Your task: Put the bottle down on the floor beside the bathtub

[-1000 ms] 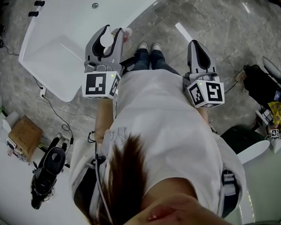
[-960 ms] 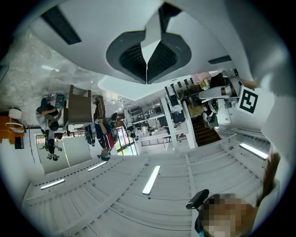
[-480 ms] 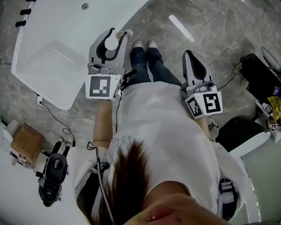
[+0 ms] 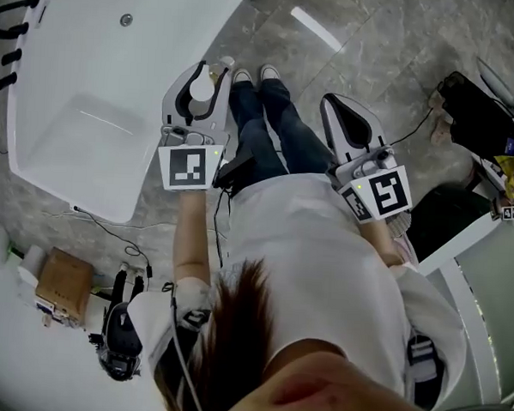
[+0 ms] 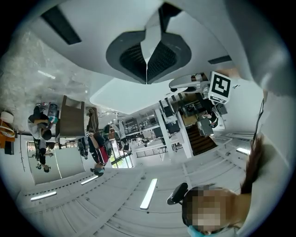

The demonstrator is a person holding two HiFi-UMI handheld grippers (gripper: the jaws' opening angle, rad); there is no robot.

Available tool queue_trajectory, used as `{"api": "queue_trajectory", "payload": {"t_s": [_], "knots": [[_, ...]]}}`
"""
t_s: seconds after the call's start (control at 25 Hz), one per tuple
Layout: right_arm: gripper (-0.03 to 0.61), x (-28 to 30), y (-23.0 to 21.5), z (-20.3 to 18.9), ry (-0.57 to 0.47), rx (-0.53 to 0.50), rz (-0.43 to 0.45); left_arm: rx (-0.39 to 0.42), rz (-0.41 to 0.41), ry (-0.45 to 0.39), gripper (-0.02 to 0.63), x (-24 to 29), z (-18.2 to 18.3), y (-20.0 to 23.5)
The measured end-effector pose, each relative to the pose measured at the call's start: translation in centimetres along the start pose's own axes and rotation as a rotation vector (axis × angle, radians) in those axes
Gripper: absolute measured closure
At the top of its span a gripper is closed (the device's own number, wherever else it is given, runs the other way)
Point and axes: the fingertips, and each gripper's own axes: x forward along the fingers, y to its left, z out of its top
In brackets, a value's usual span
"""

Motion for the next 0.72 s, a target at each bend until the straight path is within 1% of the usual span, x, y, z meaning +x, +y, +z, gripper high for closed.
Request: {"api": "queue_trajectory", "payload": {"t_s": [0.12,0.2,0.4,0.6,0.72], "knots": [[0.565,0.5,-0.2,-2.2,0.037,0.015,0.004,0.033,-0.034,0.022,0.469,1.2,-2.0,-0.7],[0.565,1.1,-0.4,-3.5,0.059,0.022,0.002,0.026,-0.051,0.044,0.469,1.9,-3.7,-0.9],[0.565,3.2,-1.2,-6.0,0.076,0.040,-0.006,0.010,-0.081,0.106,0.469,4.2,-8.4,-0.9],[0.565,3.7,-2.5,-9.5,0.116,0.070,-0.026,0.018,-0.117,0.150,0.469,6.6,-13.0,-1.7],[0.565,3.4,-3.2,-11.3,0.130,0.086,-0.045,0.047,-0.152,0.163,0.469,7.8,-15.5,-2.6]]}}
